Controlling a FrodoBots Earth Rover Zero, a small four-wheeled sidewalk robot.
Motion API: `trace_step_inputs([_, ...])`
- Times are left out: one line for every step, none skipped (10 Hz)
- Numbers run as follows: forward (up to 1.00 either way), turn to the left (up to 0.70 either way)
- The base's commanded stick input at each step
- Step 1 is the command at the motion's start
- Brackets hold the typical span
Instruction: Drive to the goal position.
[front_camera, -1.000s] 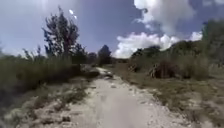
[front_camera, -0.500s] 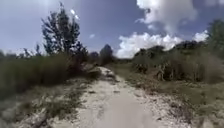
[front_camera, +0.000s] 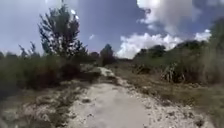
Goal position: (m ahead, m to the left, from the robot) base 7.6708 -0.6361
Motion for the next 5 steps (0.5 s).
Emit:
trace_step_inputs([0.85,0.00])
trace_step_inputs([0.85,0.00])
trace_step_inputs([0.85,0.00])
trace_step_inputs([0.85,0.11])
trace_step_inputs([0.85,0.34])
